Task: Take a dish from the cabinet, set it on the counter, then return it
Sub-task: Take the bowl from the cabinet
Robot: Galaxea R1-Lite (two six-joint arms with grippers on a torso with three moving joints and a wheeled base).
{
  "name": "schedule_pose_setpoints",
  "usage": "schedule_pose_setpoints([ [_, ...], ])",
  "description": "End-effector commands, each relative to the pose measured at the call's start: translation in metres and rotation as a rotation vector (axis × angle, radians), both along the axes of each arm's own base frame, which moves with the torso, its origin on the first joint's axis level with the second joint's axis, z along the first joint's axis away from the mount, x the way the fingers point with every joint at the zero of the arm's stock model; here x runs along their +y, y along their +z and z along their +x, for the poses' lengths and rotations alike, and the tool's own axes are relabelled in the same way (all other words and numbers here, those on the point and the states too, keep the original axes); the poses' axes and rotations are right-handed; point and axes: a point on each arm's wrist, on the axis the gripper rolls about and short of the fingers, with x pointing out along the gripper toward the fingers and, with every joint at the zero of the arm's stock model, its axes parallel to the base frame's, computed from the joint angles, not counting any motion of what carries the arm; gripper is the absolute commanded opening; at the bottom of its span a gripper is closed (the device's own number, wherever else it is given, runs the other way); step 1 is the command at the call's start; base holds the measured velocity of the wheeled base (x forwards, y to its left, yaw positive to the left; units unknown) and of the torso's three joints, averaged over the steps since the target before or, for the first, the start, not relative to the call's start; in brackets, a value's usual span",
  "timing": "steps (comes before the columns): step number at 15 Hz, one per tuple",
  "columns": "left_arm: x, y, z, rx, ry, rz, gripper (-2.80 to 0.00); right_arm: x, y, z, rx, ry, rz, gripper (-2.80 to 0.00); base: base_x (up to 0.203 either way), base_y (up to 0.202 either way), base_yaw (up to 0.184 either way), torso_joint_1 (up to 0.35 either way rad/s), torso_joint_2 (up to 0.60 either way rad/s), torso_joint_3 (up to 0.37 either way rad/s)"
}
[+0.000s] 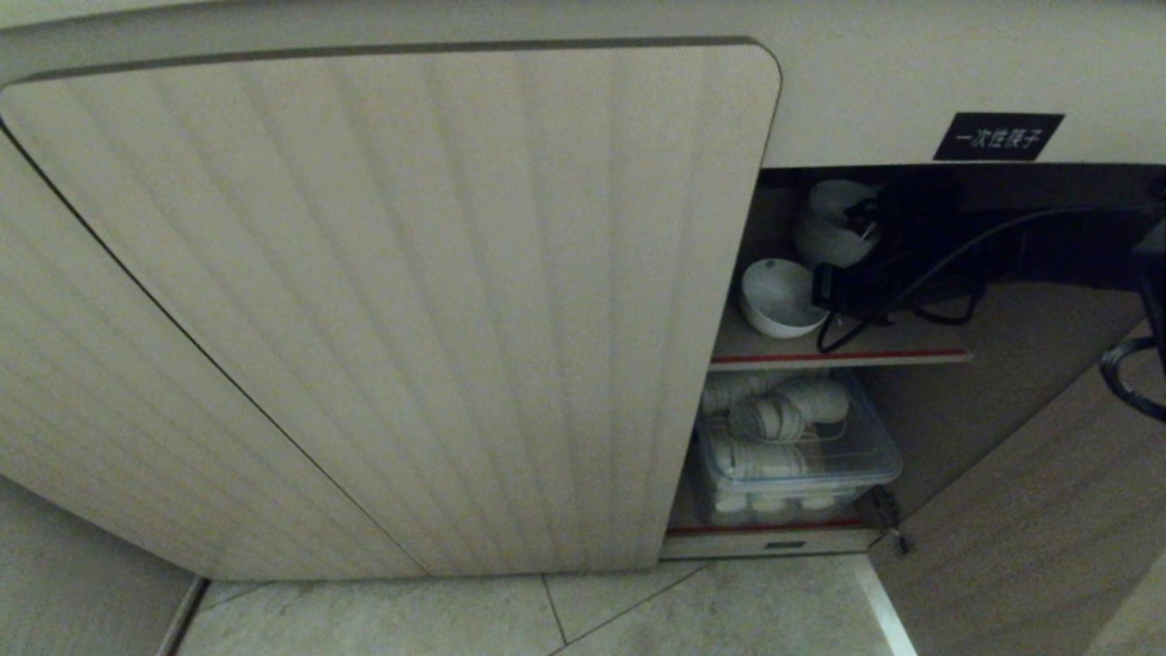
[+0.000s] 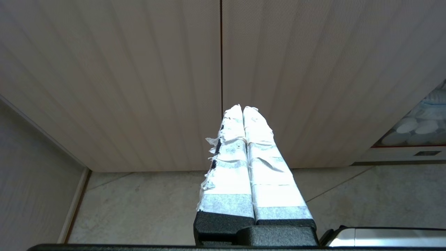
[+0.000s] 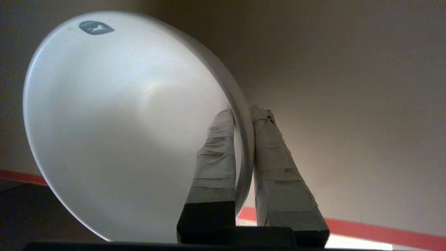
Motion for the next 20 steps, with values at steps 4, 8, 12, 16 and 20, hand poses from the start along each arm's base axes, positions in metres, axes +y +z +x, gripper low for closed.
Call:
schedule_pose_setpoints([
  [4,0.000,0.000,0.000,0.000,0.000,0.000,-2.80,0.000,0.004,-0.003,0.005,-0.011,0.028,-2.80,0.000,0.000,0.000,0.000,0.00,0.000],
  [8,0.000,0.000,0.000,0.000,0.000,0.000,-2.80,0.000,0.006,-0.007,0.033,-0.029,0.048,-2.80,0.000,0.000,0.000,0.000,0.00,0.000],
  [12,0.000,0.000,0.000,0.000,0.000,0.000,-2.80,0.000,0.005,-0.012,0.052,-0.026,0.045,-2.80,0.000,0.000,0.000,0.000,0.00,0.000],
  [16,0.000,0.000,0.000,0.000,0.000,0.000,-2.80,0.000,0.002,-0.019,0.078,-0.025,0.039,-2.80,0.000,0.000,0.000,0.000,0.00,0.000],
  [20,0.000,0.000,0.000,0.000,0.000,0.000,-2.80,-0.001,0.000,-0.023,0.095,-0.027,0.038,-2.80,0.000,0.000,0.000,0.000,0.00,0.000],
])
